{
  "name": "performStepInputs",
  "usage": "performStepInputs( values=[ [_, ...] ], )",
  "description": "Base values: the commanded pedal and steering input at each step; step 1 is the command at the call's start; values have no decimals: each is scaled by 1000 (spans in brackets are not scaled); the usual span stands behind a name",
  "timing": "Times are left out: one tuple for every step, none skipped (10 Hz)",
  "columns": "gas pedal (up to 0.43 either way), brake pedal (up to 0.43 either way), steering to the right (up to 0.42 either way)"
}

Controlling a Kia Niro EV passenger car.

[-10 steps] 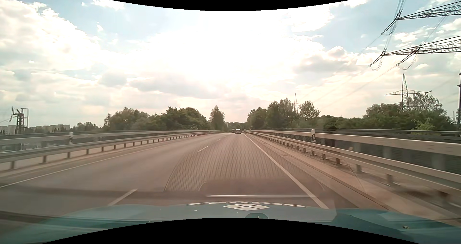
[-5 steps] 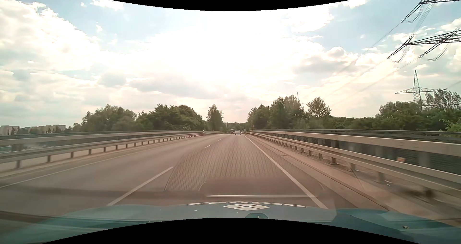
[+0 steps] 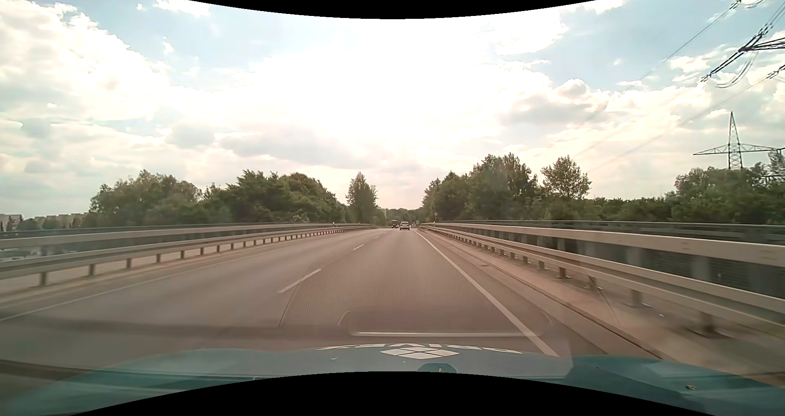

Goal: Follow the waypoints while adhering to traffic rules and regulations

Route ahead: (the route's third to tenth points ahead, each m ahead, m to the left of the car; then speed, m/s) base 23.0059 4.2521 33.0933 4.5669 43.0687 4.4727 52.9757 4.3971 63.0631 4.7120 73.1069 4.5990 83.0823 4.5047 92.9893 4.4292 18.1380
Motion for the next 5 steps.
performStepInputs(
  values=[
    [197,0,-1],
    [197,0,-1],
    [197,0,-1],
    [197,0,-1],
    [197,0,-1]
  ],
)
